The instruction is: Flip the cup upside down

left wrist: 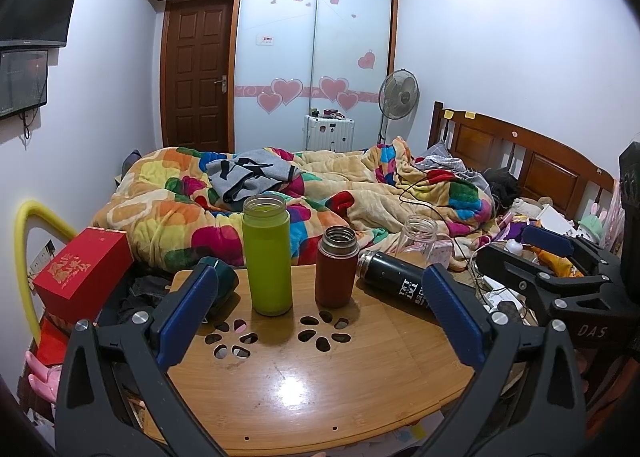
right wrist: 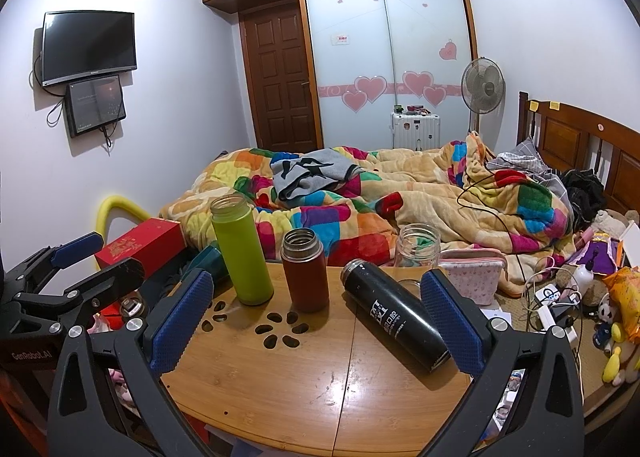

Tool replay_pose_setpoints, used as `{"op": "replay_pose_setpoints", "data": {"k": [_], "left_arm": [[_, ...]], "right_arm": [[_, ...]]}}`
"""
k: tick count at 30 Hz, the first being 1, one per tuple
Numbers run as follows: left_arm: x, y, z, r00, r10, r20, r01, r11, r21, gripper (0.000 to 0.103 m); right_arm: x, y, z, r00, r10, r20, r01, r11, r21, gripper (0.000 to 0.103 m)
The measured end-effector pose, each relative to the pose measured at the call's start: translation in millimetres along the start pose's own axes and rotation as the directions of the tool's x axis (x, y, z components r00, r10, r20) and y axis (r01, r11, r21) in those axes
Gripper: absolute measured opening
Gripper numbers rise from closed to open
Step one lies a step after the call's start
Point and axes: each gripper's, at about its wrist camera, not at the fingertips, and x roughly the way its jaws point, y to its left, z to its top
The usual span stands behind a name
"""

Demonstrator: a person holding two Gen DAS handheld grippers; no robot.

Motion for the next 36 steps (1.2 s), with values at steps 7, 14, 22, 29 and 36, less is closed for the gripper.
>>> {"op": "replay_pose_setpoints", "data": {"k": [7,14,22,29,36], "left_arm": [[1.0,-0.5,1.2,1.0,0.001,0.003,-0.001,1.0,-0.001,0.103],[1.8,-0.7,1.6,1.0,0.0,0.005,0.0,1.0,-0.001,0.103],[1.6,-3.4,2.7,1.0,-0.002,0.006,0.002,1.0,0.001,0.103],[1.7,-3.8,2.1,1.0,-0.002,0.006,0.002,1.0,0.001,0.103],[4.3,-6.2,0.3,1.0,-0.009,-0.002,0.009,1.0,0.008,0.103]], "right_arm": [[-0.1,2.4,1.7,1.0,0.002,0.003,-0.002,1.0,0.002,0.103],[1.3,1.3,0.4,1.0,0.0,-0.001,0.0,1.0,0.001,0.103],[1.1,1.0,-0.4,1.0,0.0,0.001,0.0,1.0,0.001,0.103],[0.9,0.8,-0.9,1.0,0.0,0.002,0.0,1.0,0.002,0.103],[3.4,2.0,2.9,1.0,0.005,-0.002,-0.005,1.0,0.009,0.103]]}}
